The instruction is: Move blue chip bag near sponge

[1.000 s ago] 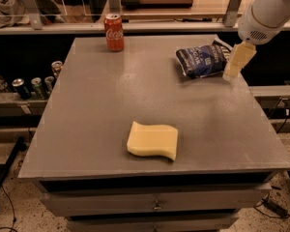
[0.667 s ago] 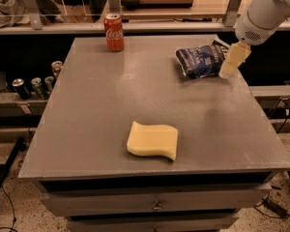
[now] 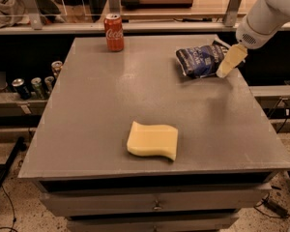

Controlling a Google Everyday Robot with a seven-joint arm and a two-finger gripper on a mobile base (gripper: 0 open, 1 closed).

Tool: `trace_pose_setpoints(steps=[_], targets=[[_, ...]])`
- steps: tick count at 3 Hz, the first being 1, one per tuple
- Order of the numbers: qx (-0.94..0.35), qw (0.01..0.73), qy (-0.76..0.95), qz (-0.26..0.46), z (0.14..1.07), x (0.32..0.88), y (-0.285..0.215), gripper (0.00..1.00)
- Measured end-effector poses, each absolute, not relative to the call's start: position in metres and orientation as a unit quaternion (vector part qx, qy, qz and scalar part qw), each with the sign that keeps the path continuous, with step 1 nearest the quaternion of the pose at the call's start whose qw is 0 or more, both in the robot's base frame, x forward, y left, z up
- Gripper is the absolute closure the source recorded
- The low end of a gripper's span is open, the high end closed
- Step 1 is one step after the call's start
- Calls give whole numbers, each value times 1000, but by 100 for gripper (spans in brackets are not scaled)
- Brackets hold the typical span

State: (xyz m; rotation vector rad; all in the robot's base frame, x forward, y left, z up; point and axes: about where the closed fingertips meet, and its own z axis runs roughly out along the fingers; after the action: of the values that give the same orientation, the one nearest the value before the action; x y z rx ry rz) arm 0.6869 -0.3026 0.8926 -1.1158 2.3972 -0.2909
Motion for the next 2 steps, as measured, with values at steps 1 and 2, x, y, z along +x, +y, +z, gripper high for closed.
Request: trace_pose_setpoints(steps=[1,2], targets=[[-387,241,885,-93,884,693,-305,0],[-377,249,888,-83,879,699,-302,0]])
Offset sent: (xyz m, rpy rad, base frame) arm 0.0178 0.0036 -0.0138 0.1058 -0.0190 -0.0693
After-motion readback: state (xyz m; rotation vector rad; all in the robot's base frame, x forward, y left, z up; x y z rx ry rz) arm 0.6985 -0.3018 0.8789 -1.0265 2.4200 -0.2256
